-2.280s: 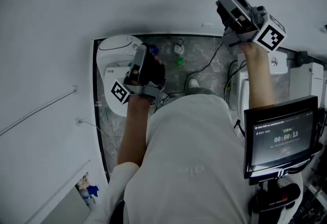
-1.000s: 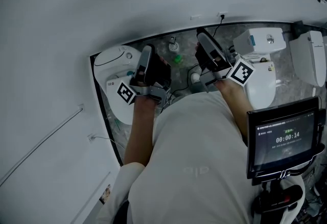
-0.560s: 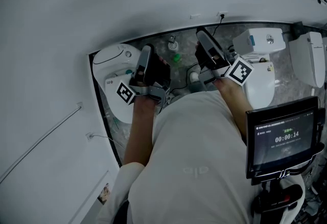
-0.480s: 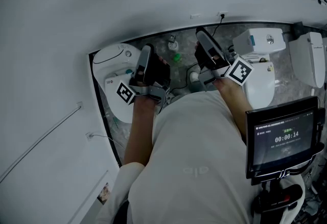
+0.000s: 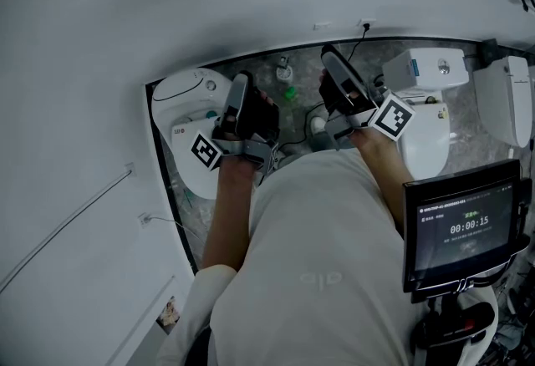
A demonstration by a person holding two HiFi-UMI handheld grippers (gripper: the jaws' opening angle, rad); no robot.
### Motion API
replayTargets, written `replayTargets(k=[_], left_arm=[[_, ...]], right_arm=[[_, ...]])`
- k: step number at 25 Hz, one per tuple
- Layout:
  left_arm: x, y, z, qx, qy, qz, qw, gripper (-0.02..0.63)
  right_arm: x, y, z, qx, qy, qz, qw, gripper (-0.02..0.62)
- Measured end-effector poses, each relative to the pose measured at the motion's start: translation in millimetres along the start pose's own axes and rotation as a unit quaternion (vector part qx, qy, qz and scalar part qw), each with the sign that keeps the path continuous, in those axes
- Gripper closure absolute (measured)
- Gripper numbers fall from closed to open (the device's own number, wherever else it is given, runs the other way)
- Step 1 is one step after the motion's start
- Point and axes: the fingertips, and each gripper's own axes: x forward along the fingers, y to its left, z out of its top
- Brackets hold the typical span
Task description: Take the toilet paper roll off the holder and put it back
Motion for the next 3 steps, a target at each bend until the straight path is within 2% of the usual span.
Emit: replayTargets(k=[3], left_arm=[[-0.9, -0.3, 0.8, 0.001, 0.0, 0.001, 1.0, 0.58]], right_arm=[[0.1, 0.2, -1.3, 0.001, 0.001, 0.0, 1.0, 0.41]])
